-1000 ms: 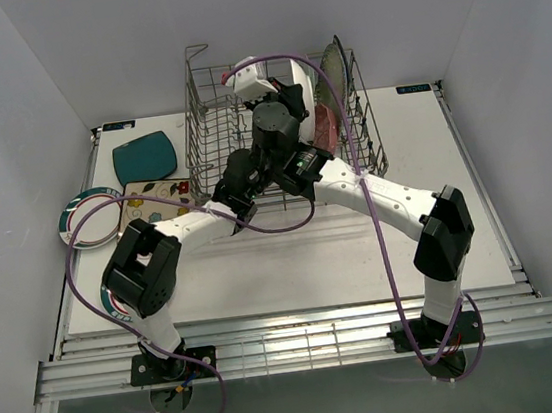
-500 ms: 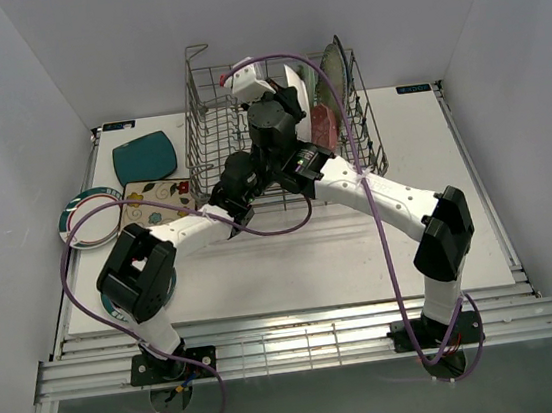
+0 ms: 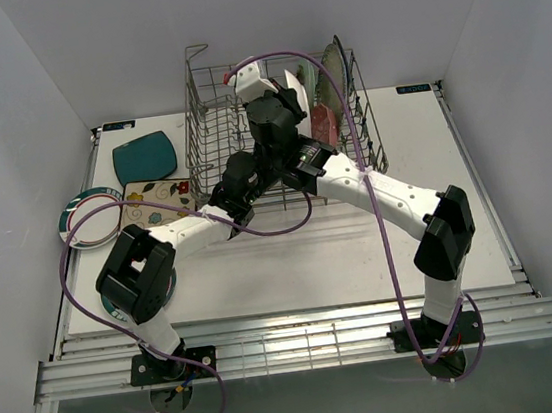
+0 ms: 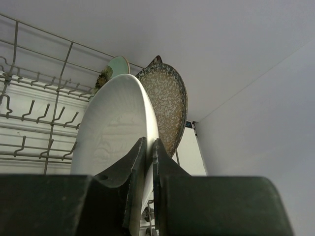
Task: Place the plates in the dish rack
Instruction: Insert the plate into the dish rack.
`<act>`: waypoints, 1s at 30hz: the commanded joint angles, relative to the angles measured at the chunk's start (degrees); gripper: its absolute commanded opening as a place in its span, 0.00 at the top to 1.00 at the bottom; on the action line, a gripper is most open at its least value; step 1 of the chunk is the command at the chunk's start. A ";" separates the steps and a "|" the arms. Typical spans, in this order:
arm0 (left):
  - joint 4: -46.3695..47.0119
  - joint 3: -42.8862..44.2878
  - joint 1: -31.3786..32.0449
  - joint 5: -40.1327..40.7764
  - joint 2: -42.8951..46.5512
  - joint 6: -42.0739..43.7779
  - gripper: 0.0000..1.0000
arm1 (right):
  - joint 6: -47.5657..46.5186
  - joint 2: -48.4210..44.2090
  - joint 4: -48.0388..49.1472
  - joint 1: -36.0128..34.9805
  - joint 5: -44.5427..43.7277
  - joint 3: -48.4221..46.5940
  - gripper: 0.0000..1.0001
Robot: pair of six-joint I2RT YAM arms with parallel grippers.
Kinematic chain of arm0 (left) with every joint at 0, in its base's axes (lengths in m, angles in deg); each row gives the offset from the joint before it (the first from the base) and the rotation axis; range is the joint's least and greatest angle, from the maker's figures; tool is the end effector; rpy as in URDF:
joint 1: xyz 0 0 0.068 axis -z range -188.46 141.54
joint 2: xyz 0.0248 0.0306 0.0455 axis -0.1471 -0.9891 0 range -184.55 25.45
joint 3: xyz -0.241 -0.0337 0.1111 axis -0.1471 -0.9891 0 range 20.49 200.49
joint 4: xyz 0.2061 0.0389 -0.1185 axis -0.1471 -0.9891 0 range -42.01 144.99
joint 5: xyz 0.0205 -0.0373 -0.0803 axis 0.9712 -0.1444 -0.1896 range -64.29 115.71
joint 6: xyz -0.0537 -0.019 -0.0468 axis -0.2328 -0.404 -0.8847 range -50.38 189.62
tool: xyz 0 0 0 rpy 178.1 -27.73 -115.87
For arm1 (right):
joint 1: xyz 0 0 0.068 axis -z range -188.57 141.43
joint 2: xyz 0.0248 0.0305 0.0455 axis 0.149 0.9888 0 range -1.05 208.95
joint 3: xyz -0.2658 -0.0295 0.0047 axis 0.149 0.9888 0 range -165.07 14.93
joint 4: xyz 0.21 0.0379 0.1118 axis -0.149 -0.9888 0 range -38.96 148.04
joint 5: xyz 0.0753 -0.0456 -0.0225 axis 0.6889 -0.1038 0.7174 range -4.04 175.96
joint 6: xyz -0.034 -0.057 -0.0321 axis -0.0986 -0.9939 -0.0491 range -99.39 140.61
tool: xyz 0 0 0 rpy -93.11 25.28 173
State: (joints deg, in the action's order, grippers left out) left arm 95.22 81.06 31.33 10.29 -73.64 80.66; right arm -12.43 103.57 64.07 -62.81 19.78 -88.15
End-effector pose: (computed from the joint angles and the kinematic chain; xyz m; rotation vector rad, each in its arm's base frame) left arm 0.3015 -0.2723 0.2808 0.8651 1.3141 -0.6029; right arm 0.2843 0.2983 0.4254 -0.2304 1.5495 -0.5653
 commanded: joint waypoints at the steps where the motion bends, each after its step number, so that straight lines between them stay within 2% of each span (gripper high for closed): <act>1: 4.42 3.49 0.99 -7.61 6.54 -3.40 1.00 | -0.11 1.20 -5.93 -2.45 14.22 -0.10 0.92; 16: 0.64 5.60 2.31 -6.03 4.78 -2.52 1.00 | 5.08 -1.08 -9.27 1.24 19.84 2.89 0.92; 21: -0.15 6.04 2.48 -5.68 3.47 -1.73 1.00 | 7.37 -4.24 -6.82 2.64 22.75 7.98 0.92; 30: -0.59 6.49 3.10 -4.44 0.57 -0.59 1.00 | 11.24 -7.58 -6.64 4.40 28.91 11.77 0.92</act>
State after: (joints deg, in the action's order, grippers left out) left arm 88.36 84.23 34.11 14.94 -74.43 80.60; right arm -1.52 96.56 62.62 -58.26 32.57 -79.72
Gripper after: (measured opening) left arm 0.037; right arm 0.117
